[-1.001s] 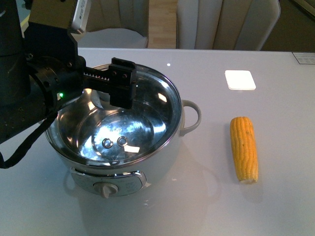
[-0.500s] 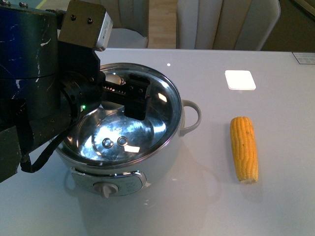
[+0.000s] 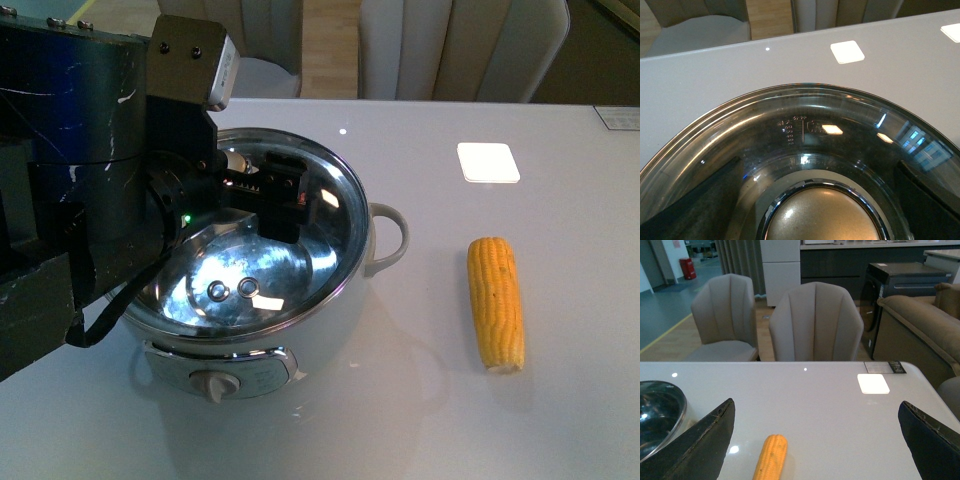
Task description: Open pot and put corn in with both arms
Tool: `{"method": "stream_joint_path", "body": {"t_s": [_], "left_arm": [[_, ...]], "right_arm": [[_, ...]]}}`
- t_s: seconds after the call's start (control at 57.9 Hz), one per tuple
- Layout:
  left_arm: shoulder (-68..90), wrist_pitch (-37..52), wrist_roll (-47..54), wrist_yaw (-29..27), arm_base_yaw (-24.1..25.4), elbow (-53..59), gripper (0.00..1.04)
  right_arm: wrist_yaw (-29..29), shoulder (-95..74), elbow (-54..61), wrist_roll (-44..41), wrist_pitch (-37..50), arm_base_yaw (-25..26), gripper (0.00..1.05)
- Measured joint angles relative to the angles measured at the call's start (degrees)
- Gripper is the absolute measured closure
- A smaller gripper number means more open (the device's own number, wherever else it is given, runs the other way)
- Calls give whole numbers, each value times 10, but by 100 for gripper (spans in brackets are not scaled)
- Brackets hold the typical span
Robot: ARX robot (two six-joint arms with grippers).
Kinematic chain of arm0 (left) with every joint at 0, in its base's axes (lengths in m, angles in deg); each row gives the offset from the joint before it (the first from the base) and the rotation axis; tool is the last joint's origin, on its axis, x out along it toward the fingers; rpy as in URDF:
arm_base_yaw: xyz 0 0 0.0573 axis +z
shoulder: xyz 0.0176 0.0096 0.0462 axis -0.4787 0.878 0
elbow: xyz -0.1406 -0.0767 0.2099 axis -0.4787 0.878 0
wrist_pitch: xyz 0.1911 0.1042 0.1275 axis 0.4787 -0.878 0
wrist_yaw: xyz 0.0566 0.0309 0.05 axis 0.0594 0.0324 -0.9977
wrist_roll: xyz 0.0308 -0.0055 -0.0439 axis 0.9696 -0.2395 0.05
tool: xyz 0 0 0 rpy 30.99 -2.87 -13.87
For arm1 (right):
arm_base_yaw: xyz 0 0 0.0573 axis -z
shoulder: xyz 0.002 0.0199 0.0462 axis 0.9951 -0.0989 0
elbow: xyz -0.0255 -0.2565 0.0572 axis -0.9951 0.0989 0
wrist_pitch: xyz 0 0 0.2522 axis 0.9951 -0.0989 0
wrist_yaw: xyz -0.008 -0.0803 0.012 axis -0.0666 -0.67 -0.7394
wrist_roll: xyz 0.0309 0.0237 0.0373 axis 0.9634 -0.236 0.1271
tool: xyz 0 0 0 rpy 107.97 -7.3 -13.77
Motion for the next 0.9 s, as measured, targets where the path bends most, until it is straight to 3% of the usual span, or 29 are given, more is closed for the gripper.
{"method": "stream_joint_path", "body": {"t_s": [0.242,0.897], "left_arm": [[3,-2,-7,-3,-4,-3,62],[-54,-43,4,-3,3,12,63]], "right_arm": [[0,0,0,0,0,0,9],[0,0,0,0,0,0,9]]}}
